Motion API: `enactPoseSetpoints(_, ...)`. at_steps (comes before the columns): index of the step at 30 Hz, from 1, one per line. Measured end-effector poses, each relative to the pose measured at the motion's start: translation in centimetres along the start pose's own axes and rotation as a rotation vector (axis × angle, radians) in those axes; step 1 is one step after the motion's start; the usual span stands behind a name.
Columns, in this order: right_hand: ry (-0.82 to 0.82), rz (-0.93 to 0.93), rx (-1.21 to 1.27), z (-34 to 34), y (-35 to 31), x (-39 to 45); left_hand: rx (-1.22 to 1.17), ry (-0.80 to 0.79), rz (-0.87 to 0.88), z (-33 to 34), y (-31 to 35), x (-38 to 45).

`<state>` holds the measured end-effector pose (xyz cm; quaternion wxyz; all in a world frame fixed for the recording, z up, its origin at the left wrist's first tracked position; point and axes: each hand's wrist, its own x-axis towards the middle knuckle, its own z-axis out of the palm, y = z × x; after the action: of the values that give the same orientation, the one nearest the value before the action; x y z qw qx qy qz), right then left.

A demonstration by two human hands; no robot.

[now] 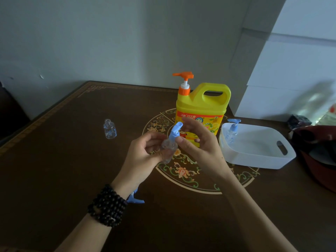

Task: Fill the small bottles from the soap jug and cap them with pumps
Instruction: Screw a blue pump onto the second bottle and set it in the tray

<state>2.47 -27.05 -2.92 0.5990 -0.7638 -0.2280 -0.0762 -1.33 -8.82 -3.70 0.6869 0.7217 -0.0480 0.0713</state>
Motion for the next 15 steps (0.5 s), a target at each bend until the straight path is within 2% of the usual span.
enactPoseSetpoints(9,0.030,-0.052,0.180,0.11,-0.09,0.19,0.019,-0.015,0.006,0.09,0.21,-0.25)
enactPoseSetpoints(15,0.053,-0.013,0.064,0.25,-0.46,0.07,0.031,-0.021,0.014,0.05,0.16,-0.17)
